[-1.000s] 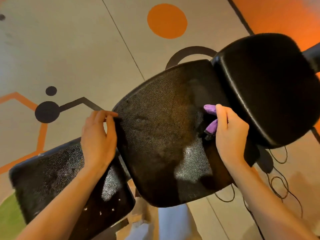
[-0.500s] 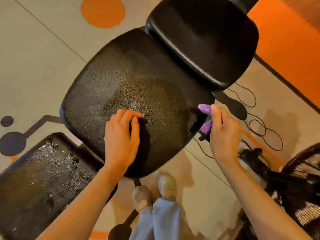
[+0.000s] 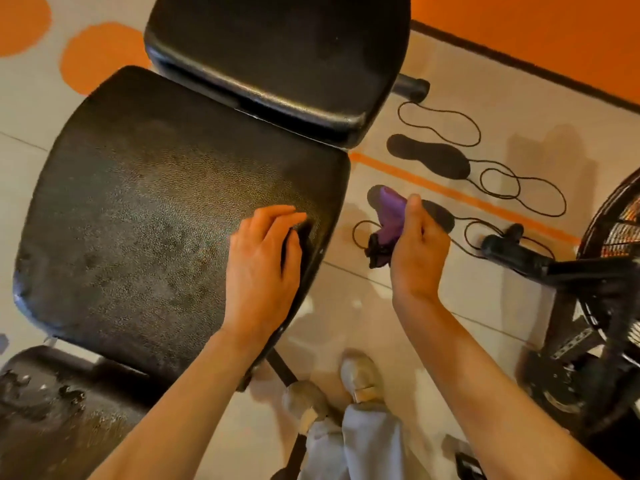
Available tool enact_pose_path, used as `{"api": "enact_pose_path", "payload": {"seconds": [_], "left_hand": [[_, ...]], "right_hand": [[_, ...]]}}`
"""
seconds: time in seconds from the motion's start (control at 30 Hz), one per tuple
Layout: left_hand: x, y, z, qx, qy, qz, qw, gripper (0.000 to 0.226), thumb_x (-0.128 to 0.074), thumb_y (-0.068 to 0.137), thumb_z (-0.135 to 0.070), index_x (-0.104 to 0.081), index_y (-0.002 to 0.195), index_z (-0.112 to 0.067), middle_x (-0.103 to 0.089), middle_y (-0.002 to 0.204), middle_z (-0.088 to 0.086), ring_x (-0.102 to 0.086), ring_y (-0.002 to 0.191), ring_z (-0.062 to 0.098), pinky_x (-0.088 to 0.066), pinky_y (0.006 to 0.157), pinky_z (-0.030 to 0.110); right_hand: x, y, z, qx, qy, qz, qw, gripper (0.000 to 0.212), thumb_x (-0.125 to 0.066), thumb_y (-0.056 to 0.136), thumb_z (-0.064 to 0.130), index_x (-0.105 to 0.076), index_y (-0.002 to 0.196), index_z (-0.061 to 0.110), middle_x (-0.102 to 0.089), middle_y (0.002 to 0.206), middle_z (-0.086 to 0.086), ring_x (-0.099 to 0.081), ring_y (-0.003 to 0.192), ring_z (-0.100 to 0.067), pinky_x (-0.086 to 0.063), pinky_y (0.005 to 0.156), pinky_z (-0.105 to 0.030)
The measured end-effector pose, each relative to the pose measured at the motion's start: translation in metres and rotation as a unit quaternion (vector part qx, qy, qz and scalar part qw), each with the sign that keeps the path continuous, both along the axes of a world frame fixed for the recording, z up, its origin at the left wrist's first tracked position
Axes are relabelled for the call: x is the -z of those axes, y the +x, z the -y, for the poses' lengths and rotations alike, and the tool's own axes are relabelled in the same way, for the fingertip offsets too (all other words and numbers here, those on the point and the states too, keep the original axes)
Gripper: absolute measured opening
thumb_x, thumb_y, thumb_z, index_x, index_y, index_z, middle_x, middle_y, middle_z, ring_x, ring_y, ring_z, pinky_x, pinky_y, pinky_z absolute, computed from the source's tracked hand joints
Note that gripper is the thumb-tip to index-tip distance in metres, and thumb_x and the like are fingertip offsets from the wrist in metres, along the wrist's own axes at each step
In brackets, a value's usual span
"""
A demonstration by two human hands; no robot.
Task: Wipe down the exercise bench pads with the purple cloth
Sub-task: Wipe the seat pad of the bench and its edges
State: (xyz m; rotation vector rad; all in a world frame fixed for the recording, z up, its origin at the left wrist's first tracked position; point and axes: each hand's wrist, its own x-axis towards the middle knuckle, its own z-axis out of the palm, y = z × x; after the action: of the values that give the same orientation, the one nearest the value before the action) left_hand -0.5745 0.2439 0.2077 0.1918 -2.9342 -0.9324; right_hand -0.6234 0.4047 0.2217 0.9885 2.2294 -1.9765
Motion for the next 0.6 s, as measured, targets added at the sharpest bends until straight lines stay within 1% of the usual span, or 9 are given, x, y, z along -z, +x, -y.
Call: {"api": "enact_pose_path", "payload": {"seconds": [0.1, 0.2, 0.27, 0.33, 0.4, 0.43, 0.47, 0.53, 0.6], "left_hand": [[0.008, -0.010, -0.006, 0.017, -0.027, 0.014, 0.999, 0.033, -0.045, 0.099, -0.026, -0.060, 0.127, -0.022, -0.051, 0.135, -0.002, -0.047, 0.117, 0.015, -0.035, 0.102, 0.029], [0.014, -0.015, -0.008, 0.034, -0.071, 0.013, 0.997, 0.035, -0.046, 0.097, -0.024, -0.058, 0.131, -0.021, -0.046, 0.139, 0.000, -0.042, 0.123, 0.015, -0.025, 0.106, 0.023], [0.017, -0.012, -0.008, 0.037, -0.097, 0.004, 0.995, 0.035, -0.048, 0.097, -0.022, -0.057, 0.131, -0.020, -0.045, 0.138, 0.002, -0.042, 0.121, 0.018, -0.028, 0.104, 0.026], [0.023, -0.004, -0.010, 0.036, -0.112, -0.005, 0.993, 0.035, -0.047, 0.097, -0.023, -0.055, 0.131, -0.020, -0.045, 0.138, 0.003, -0.043, 0.117, 0.019, -0.033, 0.100, 0.033], [0.030, 0.002, -0.013, 0.031, -0.119, -0.011, 0.992, 0.037, -0.045, 0.098, -0.024, -0.050, 0.134, -0.022, -0.044, 0.139, 0.003, -0.044, 0.115, 0.021, -0.035, 0.099, 0.036], [0.034, 0.003, -0.015, 0.027, -0.123, -0.014, 0.992, 0.038, -0.042, 0.098, -0.025, -0.048, 0.135, -0.022, -0.043, 0.140, 0.003, -0.044, 0.115, 0.021, -0.035, 0.099, 0.036], [0.038, 0.004, -0.016, 0.024, -0.127, -0.020, 0.991, 0.039, -0.040, 0.098, -0.025, -0.047, 0.136, -0.021, -0.042, 0.140, 0.004, -0.043, 0.115, 0.022, -0.035, 0.098, 0.037], [0.044, 0.004, -0.019, 0.017, -0.127, -0.033, 0.991, 0.039, -0.038, 0.097, -0.025, -0.048, 0.135, -0.019, -0.042, 0.141, 0.004, -0.042, 0.115, 0.022, -0.036, 0.097, 0.039], [0.046, 0.004, -0.021, 0.009, -0.125, -0.042, 0.991, 0.038, -0.038, 0.097, -0.024, -0.049, 0.134, -0.019, -0.043, 0.141, 0.005, -0.043, 0.116, 0.022, -0.037, 0.097, 0.042]], "right_hand": [[0.016, -0.009, 0.002, 0.047, -0.073, 0.040, 0.995, 0.029, -0.041, 0.100, 0.039, -0.059, 0.080, 0.029, -0.060, 0.077, 0.008, -0.060, 0.068, -0.003, -0.045, 0.049, -0.005], [0.029, -0.026, 0.011, 0.086, -0.180, 0.038, 0.979, 0.031, -0.041, 0.101, 0.037, -0.062, 0.081, 0.026, -0.062, 0.075, 0.011, -0.059, 0.069, -0.001, -0.044, 0.049, -0.005], [0.037, -0.040, 0.023, 0.080, -0.207, 0.015, 0.975, 0.034, -0.041, 0.101, 0.036, -0.062, 0.076, 0.027, -0.062, 0.071, 0.014, -0.060, 0.070, 0.001, -0.045, 0.057, -0.009], [0.046, -0.050, 0.038, 0.054, -0.204, -0.005, 0.977, 0.033, -0.039, 0.102, 0.037, -0.068, 0.087, 0.030, -0.067, 0.073, 0.014, -0.064, 0.075, 0.000, -0.048, 0.070, -0.016], [0.055, -0.047, 0.052, 0.016, -0.200, -0.052, 0.978, 0.033, -0.038, 0.103, 0.035, -0.068, 0.111, 0.024, -0.073, 0.097, 0.001, -0.068, 0.091, -0.012, -0.051, 0.084, -0.024], [0.059, -0.037, 0.057, 0.002, -0.201, -0.081, 0.976, 0.032, -0.039, 0.103, 0.030, -0.063, 0.122, 0.019, -0.070, 0.115, 0.000, -0.066, 0.105, -0.012, -0.050, 0.092, -0.024], [0.062, -0.020, 0.060, -0.013, -0.196, -0.102, 0.975, 0.033, -0.041, 0.103, 0.025, -0.057, 0.132, 0.020, -0.063, 0.130, 0.007, -0.058, 0.120, -0.007, -0.045, 0.101, -0.022], [0.065, 0.024, 0.063, -0.055, -0.185, -0.114, 0.975, 0.041, -0.043, 0.101, 0.019, -0.044, 0.142, 0.020, -0.046, 0.145, 0.016, -0.040, 0.136, 0.002, -0.033, 0.112, -0.018], [0.067, 0.048, 0.063, -0.088, -0.184, -0.115, 0.972, 0.047, -0.043, 0.100, 0.018, -0.036, 0.147, 0.017, -0.037, 0.151, 0.015, -0.033, 0.139, 0.004, -0.029, 0.113, -0.014]]}}
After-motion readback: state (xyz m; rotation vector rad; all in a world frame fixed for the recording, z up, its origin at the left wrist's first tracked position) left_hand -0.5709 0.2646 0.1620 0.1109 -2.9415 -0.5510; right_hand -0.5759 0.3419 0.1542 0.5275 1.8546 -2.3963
